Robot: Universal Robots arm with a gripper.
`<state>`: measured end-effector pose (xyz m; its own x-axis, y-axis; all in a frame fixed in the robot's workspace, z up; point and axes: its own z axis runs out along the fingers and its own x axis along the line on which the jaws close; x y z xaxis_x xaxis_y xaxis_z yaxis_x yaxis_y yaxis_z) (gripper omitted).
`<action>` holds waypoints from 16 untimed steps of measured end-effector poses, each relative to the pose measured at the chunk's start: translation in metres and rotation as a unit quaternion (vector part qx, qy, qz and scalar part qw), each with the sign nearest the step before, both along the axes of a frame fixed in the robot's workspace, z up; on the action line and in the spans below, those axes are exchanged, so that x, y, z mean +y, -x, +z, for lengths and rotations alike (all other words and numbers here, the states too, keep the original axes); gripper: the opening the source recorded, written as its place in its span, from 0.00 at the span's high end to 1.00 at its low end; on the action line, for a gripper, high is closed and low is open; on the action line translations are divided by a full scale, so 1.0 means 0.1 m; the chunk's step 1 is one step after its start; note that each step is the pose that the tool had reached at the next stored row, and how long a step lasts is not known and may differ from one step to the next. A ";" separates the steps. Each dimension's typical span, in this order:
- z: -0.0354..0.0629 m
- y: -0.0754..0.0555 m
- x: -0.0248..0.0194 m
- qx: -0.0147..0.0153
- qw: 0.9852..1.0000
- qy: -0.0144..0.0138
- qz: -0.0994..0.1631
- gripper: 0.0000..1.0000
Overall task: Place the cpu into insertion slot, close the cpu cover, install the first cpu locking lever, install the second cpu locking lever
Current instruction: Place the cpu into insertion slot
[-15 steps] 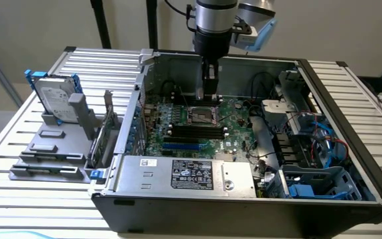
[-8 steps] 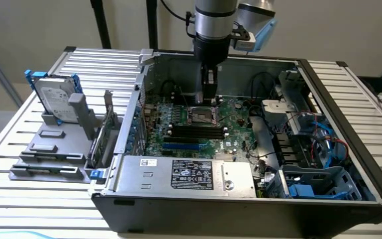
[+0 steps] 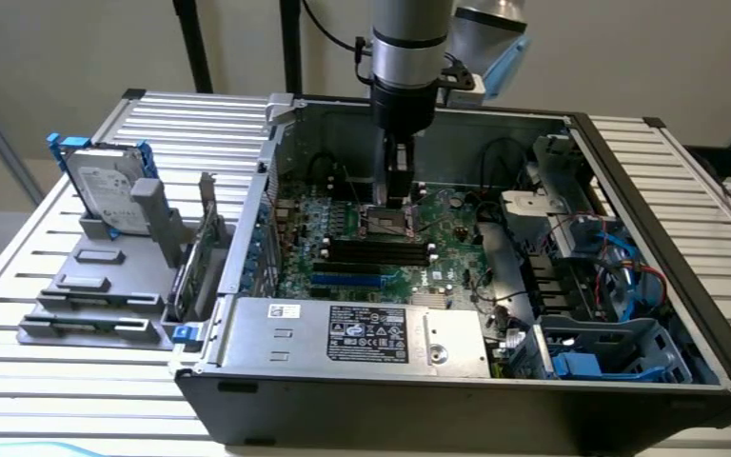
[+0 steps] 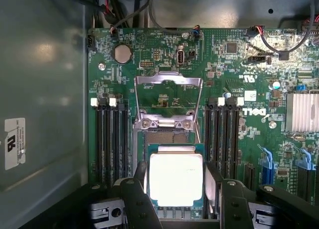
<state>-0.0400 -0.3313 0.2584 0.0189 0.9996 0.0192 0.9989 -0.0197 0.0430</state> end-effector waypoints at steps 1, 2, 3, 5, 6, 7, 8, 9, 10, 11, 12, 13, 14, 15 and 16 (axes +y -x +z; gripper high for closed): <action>-0.019 0.00 0.002 0.000 1.000 0.000 0.000 0.46; -0.037 0.00 0.005 0.000 1.000 0.000 0.000 0.46; -0.055 0.00 0.007 0.000 1.000 0.000 0.000 0.46; -0.091 0.00 0.012 0.000 1.000 0.000 0.000 0.46; -0.109 0.00 0.014 0.000 1.000 0.000 0.000 0.46; -0.127 0.00 0.017 0.000 1.000 0.000 0.000 0.46; -0.146 0.00 0.021 0.000 1.000 0.000 0.000 0.46; -0.164 0.00 0.026 0.000 1.000 0.000 0.000 0.46; -0.182 0.00 0.030 0.000 1.000 0.000 0.000 0.46; -0.200 0.00 0.034 0.000 1.000 0.000 0.000 0.46; -0.219 0.00 0.039 0.000 1.000 0.000 0.000 0.46; -0.238 0.00 0.043 0.000 1.000 0.000 0.000 0.46; -0.256 0.00 0.048 0.000 1.000 0.000 0.000 0.46; -0.274 0.00 0.052 0.000 1.000 0.000 0.000 0.46; -0.292 0.00 0.056 0.000 1.000 0.000 0.000 0.46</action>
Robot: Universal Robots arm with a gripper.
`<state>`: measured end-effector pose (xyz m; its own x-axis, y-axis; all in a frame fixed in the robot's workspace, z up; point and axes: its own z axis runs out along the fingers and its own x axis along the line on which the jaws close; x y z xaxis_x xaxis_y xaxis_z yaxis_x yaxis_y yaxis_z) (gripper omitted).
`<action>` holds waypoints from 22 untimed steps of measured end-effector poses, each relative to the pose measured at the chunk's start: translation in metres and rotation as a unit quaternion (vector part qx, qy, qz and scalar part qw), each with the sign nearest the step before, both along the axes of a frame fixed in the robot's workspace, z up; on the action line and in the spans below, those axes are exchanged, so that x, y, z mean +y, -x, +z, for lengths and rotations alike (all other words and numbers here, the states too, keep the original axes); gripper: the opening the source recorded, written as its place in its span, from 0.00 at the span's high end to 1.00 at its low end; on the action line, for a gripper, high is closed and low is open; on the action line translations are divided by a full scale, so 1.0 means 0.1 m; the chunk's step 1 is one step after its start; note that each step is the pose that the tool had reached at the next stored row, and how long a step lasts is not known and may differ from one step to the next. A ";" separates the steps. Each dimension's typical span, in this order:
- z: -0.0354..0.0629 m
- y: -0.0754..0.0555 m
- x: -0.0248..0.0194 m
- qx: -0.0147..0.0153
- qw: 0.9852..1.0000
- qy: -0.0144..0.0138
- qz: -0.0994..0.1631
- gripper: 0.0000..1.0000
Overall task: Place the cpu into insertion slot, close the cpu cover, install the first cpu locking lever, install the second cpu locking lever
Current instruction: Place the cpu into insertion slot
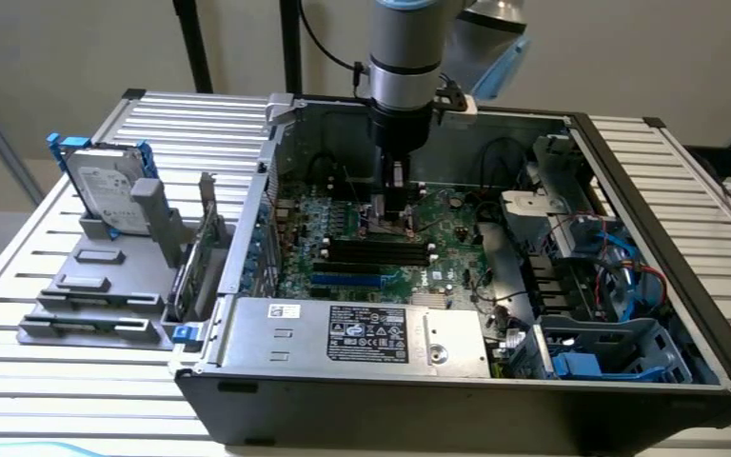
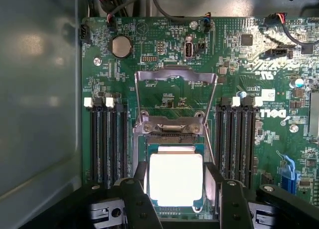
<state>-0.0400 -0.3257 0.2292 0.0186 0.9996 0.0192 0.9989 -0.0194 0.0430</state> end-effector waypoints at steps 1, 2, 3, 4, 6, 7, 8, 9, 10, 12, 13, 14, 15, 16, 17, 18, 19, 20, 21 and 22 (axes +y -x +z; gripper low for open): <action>-0.018 0.00 0.003 0.000 1.000 0.000 0.000 0.46; -0.034 0.00 0.006 0.000 1.000 0.000 0.000 0.46; -0.050 0.00 0.008 0.000 1.000 0.000 0.000 0.46; -0.065 0.00 0.011 0.000 1.000 0.000 0.001 0.46; -0.092 0.00 0.015 0.001 1.000 0.000 0.001 0.46; -0.105 0.00 0.017 0.001 1.000 0.000 0.002 0.46; -0.117 0.00 0.019 0.002 1.000 0.000 0.002 0.46; -0.127 0.00 0.020 0.003 1.000 0.000 0.002 0.46; -0.136 0.00 0.020 0.004 1.000 0.000 0.002 0.46; -0.154 -0.01 0.021 0.007 1.000 0.000 0.003 0.46; -0.164 -0.02 0.021 0.008 1.000 0.000 0.003 0.46; -0.172 -0.02 0.022 0.010 1.000 0.000 0.004 0.46; -0.180 -0.02 0.022 0.012 1.000 0.000 0.004 0.46; -0.189 -0.03 0.022 0.013 1.000 0.000 0.004 0.46; -0.197 -0.03 0.022 0.016 1.000 0.000 0.004 0.46; -0.205 -0.03 0.022 0.018 1.000 0.000 0.004 0.46; -0.215 -0.04 0.022 0.020 1.000 0.000 0.004 0.46; -0.225 -0.04 0.022 0.021 1.000 0.000 0.004 0.46; -0.230 -0.05 0.022 0.022 1.000 0.000 0.004 0.46; -0.232 -0.06 0.022 0.022 1.000 0.000 0.004 0.46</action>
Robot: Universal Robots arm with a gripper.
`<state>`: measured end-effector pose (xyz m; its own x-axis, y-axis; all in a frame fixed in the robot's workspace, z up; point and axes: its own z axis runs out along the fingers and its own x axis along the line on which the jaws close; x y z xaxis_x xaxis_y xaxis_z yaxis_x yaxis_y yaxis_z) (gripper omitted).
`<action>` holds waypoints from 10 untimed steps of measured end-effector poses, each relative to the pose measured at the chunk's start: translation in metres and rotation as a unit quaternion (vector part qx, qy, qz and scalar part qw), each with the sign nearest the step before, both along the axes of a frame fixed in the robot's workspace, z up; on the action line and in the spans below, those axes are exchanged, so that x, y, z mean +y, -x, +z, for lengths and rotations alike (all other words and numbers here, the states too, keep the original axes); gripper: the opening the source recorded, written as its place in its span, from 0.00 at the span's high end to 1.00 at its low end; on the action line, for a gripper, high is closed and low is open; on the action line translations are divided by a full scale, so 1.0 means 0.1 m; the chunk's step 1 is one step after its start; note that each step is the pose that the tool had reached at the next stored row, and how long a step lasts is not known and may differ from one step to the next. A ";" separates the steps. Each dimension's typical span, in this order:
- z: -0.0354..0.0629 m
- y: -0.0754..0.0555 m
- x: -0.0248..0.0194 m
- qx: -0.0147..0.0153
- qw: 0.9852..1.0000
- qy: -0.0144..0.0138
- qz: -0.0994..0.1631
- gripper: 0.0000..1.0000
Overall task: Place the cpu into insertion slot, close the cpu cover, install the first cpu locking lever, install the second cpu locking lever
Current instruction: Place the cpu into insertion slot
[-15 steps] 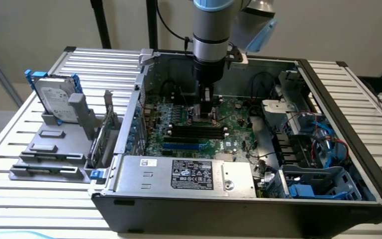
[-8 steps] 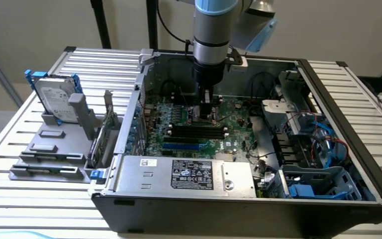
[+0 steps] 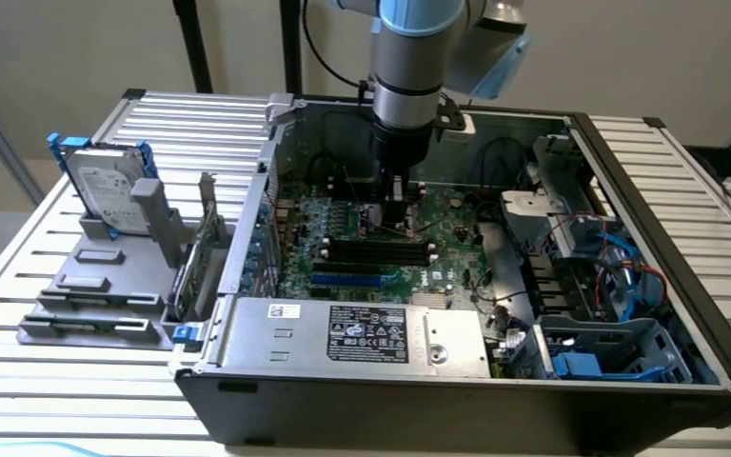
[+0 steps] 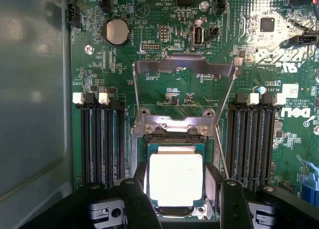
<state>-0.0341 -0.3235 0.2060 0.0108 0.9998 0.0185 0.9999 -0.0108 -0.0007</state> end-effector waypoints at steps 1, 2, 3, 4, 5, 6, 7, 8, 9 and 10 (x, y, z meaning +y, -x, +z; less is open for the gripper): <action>0.000 0.00 0.000 0.000 1.000 0.000 0.000 0.46; 0.000 0.00 0.000 0.000 1.000 0.000 0.000 0.46; -0.001 0.00 0.000 0.000 1.000 0.000 0.000 0.46; -0.002 0.00 0.000 0.000 1.000 0.000 0.000 0.46; -0.004 0.00 0.000 0.000 1.000 0.000 0.000 0.46; -0.006 0.00 0.000 0.000 1.000 0.000 0.000 0.46; -0.009 0.00 0.000 0.000 1.000 0.000 0.000 0.46; -0.011 0.00 0.001 0.000 1.000 0.000 0.000 0.46; -0.015 0.00 0.000 0.000 1.000 0.000 0.000 0.46; -0.018 0.00 0.000 0.000 1.000 0.000 0.000 0.46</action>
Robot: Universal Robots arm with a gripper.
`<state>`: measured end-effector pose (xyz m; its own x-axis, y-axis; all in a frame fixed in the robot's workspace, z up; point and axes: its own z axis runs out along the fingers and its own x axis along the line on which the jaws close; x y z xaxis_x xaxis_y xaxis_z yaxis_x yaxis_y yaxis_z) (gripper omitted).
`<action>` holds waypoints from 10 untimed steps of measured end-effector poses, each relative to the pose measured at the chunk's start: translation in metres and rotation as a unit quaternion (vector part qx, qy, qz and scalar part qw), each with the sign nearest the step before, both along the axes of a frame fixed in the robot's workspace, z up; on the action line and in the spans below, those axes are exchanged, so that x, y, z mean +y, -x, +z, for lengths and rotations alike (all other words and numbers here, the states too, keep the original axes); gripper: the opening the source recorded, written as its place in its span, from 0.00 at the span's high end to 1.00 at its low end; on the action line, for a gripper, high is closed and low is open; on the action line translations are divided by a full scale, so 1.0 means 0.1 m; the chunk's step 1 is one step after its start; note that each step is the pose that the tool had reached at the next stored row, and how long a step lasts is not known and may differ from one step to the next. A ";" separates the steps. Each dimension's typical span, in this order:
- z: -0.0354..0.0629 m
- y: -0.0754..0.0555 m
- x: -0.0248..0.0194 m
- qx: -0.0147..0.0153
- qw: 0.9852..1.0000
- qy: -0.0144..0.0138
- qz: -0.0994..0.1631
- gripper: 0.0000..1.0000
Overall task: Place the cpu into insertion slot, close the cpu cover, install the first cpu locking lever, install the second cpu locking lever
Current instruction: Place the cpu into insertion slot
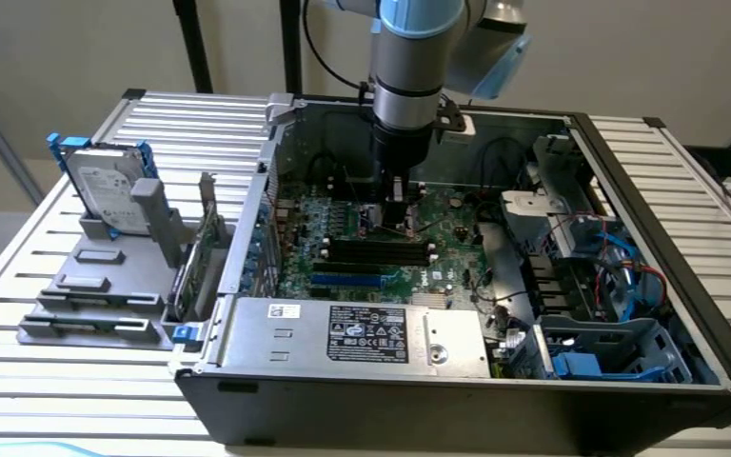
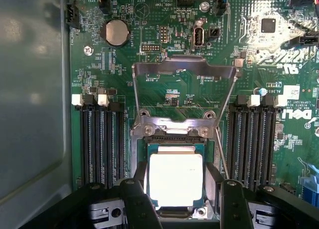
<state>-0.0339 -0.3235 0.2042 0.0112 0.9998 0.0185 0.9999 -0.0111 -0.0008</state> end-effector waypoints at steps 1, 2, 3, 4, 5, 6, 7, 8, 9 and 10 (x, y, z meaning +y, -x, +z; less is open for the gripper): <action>-0.002 0.00 0.000 0.000 1.000 0.000 0.000 0.46; -0.003 0.00 0.000 0.000 1.000 0.000 0.000 0.46; -0.005 0.00 0.000 0.000 1.000 0.000 0.000 0.46; -0.007 0.00 0.000 0.000 1.000 0.000 -0.001 0.46; -0.008 0.00 0.000 0.000 1.000 0.000 -0.001 0.46; -0.013 0.00 0.000 0.000 1.000 0.001 -0.001 0.46; -0.017 0.00 0.000 0.000 1.000 0.001 -0.001 0.46; -0.019 0.00 0.000 0.000 1.000 0.001 -0.001 0.46; -0.021 0.00 0.000 0.000 1.000 0.002 -0.001 0.46; -0.023 0.00 0.000 0.000 1.000 0.002 -0.002 0.46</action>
<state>-0.0337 -0.3235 0.2019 0.0142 0.9998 0.0151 0.9999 -0.0142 -0.0008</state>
